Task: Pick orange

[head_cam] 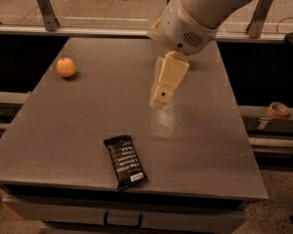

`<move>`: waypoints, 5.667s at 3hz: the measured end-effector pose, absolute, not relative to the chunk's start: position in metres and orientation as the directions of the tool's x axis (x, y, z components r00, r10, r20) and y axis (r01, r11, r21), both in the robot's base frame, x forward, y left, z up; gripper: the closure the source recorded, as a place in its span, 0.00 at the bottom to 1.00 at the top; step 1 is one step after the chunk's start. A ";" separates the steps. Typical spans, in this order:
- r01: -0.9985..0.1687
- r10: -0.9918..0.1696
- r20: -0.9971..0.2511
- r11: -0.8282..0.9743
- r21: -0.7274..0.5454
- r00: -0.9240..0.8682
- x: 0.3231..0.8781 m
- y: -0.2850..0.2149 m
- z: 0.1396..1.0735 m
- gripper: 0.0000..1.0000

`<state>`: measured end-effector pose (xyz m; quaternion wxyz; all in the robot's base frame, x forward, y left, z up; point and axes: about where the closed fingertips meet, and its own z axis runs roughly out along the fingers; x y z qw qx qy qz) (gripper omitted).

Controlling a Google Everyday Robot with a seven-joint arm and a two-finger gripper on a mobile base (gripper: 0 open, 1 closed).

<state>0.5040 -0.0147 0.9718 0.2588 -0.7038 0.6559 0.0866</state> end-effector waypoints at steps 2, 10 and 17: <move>-0.973 -0.836 -0.533 -0.004 -0.232 0.131 0.516 0.023 0.959 0.00; -0.959 -0.478 -0.878 0.248 -0.140 0.004 0.699 0.233 0.865 0.00; -0.945 -0.318 -0.918 0.142 -0.295 0.238 0.655 0.217 0.982 1.00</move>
Offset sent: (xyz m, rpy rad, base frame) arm 0.0408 0.1198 -0.0412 0.2695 0.0672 0.0547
